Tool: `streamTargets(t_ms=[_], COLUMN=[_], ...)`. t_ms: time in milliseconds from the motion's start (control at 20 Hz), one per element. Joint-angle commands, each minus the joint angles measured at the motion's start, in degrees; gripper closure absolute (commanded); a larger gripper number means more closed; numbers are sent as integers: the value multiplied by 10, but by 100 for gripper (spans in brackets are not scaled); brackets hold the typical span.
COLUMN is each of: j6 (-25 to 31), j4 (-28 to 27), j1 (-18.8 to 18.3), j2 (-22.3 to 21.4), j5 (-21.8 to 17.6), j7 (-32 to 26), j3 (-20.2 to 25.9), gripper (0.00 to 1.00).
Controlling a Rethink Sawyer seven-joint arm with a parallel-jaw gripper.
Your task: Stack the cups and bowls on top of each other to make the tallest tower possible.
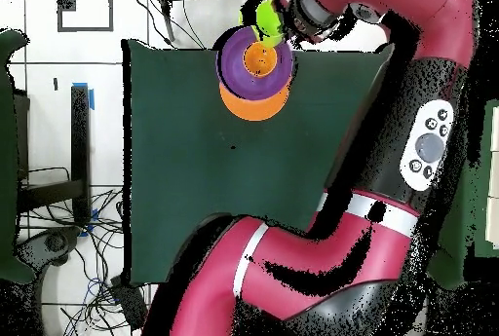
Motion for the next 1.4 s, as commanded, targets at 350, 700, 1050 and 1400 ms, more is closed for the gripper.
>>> streamTargets(t_ms=[350, 700, 1050, 1400], j6=[-55, -74, -95, -107], j4=[141, 181, 215, 235], j1=[21, 24, 27, 27], j2=[-43, -66, -86, -98], j5=[-67, -81, -92, -101], j7=[-139, -137, -134, -125], j3=[88, 104, 119, 132], gripper=[100, 100, 100, 100])
